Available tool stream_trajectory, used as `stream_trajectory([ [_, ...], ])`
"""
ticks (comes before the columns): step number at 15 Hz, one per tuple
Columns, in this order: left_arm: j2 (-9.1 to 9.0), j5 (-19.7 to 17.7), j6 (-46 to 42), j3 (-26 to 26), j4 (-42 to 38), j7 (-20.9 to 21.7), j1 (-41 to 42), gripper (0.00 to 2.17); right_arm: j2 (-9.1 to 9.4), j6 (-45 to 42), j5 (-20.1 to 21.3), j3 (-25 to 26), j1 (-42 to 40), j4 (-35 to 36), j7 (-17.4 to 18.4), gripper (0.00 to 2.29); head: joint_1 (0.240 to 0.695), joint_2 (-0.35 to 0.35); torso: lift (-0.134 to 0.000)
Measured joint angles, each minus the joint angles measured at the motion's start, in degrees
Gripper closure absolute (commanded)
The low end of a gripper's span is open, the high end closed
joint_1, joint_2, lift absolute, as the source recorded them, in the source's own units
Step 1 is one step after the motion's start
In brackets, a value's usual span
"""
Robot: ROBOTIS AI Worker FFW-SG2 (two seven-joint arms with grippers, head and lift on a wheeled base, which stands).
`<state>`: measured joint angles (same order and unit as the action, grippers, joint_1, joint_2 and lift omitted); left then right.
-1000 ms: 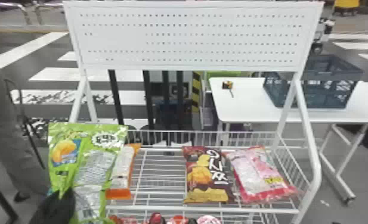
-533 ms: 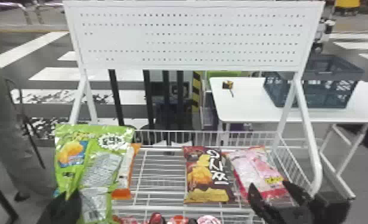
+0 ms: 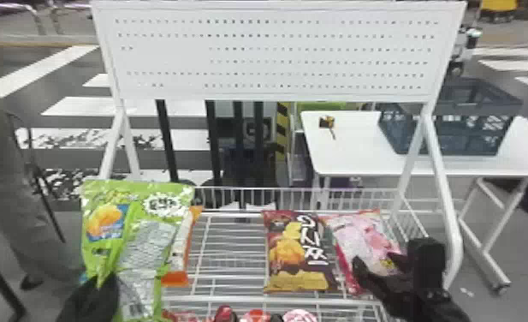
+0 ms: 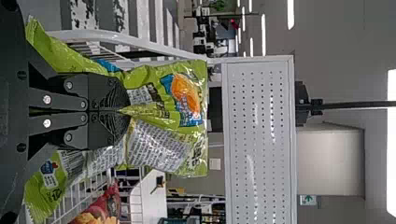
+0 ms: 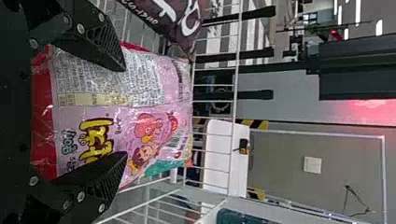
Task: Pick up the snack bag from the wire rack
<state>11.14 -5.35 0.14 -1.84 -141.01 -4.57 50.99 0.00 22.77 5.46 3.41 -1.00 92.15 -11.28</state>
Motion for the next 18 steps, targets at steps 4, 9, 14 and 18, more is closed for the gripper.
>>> stream_trajectory([
  [4,0.11,-0.17,0.17,0.00,0.19,0.00,-0.27,1.81,0.00,4.91,-1.12,-0.03,-0.05,1.05,0.34,2.25,0.499,0.000,0.000],
  [9,0.12,-0.11,0.18,0.09,0.13,0.00,-0.23,1.81,0.00,3.95,-2.72,-0.07,-2.24,4.68,4.21,2.25,0.499,0.000,0.000],
  [14,0.05,0.35,-0.34,0.73,-0.27,-0.06,-0.02,1.81,0.00,-2.91,-10.96,0.29,-8.01,15.81,8.40,2.25,0.499,0.000,0.000],
  [18,0.02,0.42,-0.53,0.78,-0.45,-0.09,0.17,1.81,0.00,-5.20,-17.19,-0.37,-18.80,29.57,6.93,2.25,0.499,0.000,0.000],
])
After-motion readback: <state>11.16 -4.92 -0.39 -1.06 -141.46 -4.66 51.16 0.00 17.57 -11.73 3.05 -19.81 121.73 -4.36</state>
